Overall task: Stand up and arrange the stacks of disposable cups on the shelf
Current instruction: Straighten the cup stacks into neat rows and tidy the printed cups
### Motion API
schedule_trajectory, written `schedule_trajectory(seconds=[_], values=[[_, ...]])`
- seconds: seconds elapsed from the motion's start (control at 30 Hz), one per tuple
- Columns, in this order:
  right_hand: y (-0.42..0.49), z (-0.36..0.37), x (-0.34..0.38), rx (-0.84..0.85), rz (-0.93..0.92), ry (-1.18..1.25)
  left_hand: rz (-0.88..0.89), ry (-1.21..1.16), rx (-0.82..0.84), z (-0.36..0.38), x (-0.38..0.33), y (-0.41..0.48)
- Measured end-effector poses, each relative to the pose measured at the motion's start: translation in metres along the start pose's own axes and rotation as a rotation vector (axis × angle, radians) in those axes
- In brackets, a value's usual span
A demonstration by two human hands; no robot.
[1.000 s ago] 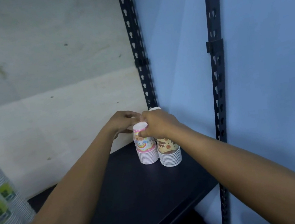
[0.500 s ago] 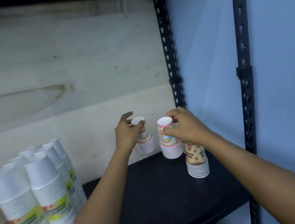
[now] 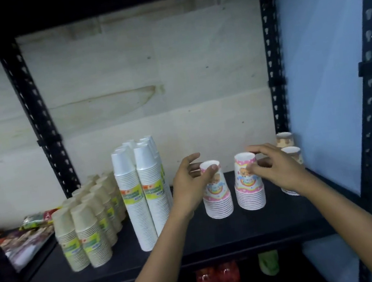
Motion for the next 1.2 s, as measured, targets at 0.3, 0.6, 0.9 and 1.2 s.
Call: schedule_trajectory(seconds=[0.3, 0.6, 0.9, 1.2], values=[[-0.047, 0.026, -0.013, 0.046, 0.05, 0.205, -0.036, -0.048, -0.023, -0.009, 0.036, -0.04], [-0.062, 0.039, -0.025, 0.097, 0.107, 0.239, -0.04, 0.055, 0.043, 0.001, 0.055, -0.055], [-0.088, 0.074, -0.066, 0.247, 0.197, 0.086, -0.056, 0.258, 0.241, 0.006, 0.092, -0.088], [-0.081, 0.083, -0.068, 0.197, 0.201, -0.006, -0.031, 0.282, 0.168, -0.006, 0.097, -0.087]])
Point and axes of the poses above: each hand's wrist, its own y-axis towards the middle knuckle, its own z-axis out of the palm, x = y × z, the point moved 9 cm from there along y, towards the middle knuckle, and after that the axes turned 9 degrees about -y, right-handed, at the moved point
